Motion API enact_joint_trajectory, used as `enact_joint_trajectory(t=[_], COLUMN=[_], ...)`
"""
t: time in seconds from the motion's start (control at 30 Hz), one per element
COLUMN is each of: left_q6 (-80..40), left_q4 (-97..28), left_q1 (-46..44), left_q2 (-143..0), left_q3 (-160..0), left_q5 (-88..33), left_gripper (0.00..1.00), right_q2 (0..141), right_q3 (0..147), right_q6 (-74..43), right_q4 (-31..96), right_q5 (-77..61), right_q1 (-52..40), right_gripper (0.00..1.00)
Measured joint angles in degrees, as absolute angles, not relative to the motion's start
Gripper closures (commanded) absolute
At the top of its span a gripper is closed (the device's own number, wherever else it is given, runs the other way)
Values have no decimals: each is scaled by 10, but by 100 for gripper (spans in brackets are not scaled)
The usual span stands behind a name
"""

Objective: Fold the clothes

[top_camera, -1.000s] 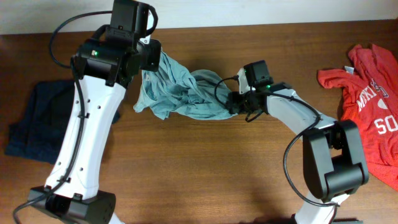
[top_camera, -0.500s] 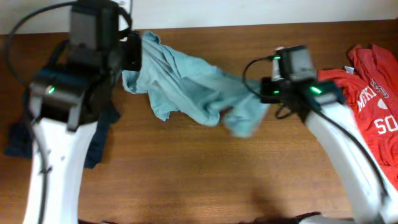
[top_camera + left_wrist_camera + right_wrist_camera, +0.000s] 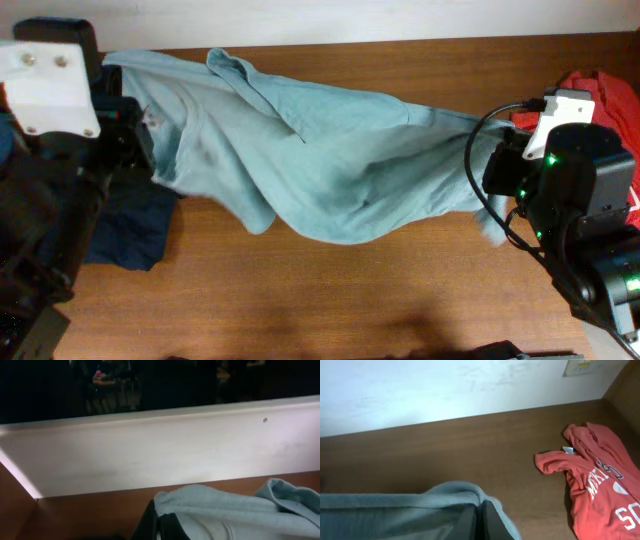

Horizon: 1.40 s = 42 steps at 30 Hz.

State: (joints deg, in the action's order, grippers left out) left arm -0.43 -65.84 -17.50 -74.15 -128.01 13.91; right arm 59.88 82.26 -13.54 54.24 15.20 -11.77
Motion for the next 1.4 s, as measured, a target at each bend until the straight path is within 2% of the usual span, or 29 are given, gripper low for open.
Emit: enact_joint_trajectory(t=[0.17,0.33,0.37,0.4,0.43,0.47,0.5,0.53,0.57,0.6,0.67,0.7,0.8,0.97,1.13,1.4], left_q6=[11,18,20,20,20,21,22,24,24,29,31,34,34,33,-7,-82], left_q4=[-657,-645,-639,-626,-614,-600,-581,-575,-571,-571,-581,-588,-619,-719,-840,-861], left_q1=[-175,-162,-158,-152,-148,-144,-140,-136,-133,-131,-123,-119,-110,-107,-107,-108], left_q2=[-799,-952,-979,-1022,-1052,-1079,-1110,-1131,-1150,-1163,-1182,-1184,-1178,-1137,-1101,-1101], left_q3=[-1286,-1289,-1288,-1288,-1287,-1287,-1286,-1286,-1286,-1285,-1284,-1284,-1284,-1284,-1281,-1134], left_q5=[159,191,194,196,198,200,201,202,204,205,207,209,213,178,76,-25], left_gripper=[99,100,100,99,100,99,89,73,63,60,45,42,28,27,34,43], right_q2=[650,758,771,805,831,849,881,895,917,925,934,934,924,920,921,921], right_q3=[823,822,822,821,821,821,821,821,820,820,817,817,818,814,806,806], right_q6=[-135,-135,-135,-135,-135,-133,-136,-134,-136,-134,-136,-134,-150,-182,-195,-194], right_q4=[544,535,529,508,489,472,442,435,430,431,444,454,514,587,606,639], right_q5=[153,162,163,166,166,167,168,169,169,169,164,163,160,114,34,-10], right_q1=[-118,-117,-117,-118,-117,-117,-117,-117,-117,-117,-117,-117,-117,-86,-15,17], right_gripper=[96,95,79,69,44,38,29,23,20,17,10,7,3,4,3,1])
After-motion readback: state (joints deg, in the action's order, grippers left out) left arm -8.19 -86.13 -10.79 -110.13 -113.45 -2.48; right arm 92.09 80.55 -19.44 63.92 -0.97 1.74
